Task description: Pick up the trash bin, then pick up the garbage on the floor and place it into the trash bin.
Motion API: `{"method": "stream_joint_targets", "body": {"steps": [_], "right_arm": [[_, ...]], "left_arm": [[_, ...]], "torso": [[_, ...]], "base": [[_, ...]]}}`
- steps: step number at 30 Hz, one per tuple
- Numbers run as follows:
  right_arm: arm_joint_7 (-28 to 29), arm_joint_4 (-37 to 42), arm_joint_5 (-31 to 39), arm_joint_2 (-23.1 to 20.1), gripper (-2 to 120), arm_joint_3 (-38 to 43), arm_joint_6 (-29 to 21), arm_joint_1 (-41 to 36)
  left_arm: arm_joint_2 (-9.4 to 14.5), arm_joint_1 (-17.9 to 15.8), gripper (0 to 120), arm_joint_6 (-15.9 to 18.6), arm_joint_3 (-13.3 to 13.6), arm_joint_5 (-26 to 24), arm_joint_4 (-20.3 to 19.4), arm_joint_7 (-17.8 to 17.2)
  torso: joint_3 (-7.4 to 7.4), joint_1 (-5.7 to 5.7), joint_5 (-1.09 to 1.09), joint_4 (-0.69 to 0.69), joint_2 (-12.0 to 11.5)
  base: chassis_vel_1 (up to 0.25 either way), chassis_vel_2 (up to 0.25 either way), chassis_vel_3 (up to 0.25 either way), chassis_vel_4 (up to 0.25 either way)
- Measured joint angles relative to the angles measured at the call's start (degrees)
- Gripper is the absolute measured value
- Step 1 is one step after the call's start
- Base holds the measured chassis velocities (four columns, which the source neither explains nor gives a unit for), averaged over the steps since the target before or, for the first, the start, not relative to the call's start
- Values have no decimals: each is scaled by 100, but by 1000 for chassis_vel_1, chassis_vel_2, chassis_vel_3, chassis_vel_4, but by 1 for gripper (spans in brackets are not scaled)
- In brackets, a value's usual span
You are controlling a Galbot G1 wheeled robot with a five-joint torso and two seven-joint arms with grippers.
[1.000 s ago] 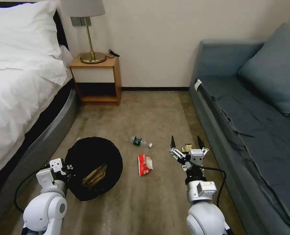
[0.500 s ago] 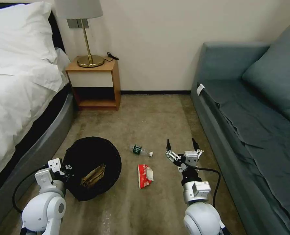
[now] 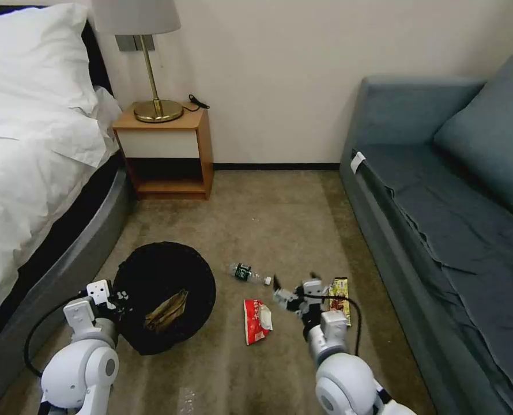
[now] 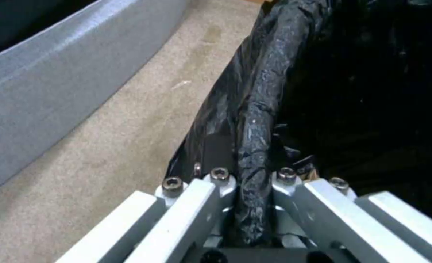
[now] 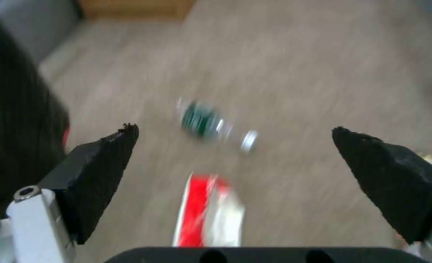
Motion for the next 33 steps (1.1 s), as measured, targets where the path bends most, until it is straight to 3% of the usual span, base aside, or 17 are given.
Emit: {"method": "stream_joint_targets", "body": {"steps": [5,8,10,20,33], "right_arm": [[384,-719,1018,230,100,-803,-353,747],[422,-846,1101,287,100,-910,-354,841],[504,-1526,1253,505,100,-1333,-293,1191],[321,-3198,672,810,100,-1817,332,1632],[84,-4179,256,1018,99,-1860,822,1778]], "left_arm": [[-26,33,2,-6,-62,23,-11,-1],[-33,40,2,-8,-74,25,-12,-1],[-65,65,2,-20,-110,34,-20,-2],[-120,154,2,-60,-180,111,-102,-1],[-129,188,2,-60,-201,146,-147,-2]], "torso": [[0,0,1,2,0],[0,0,0,2,0],[0,0,0,3,0],[0,0,0,1,0],[0,0,0,1,0]], "base": [[0,0,0,0],[0,0,0,0],[0,0,0,0],[0,0,0,0],[0,0,0,0]]}}
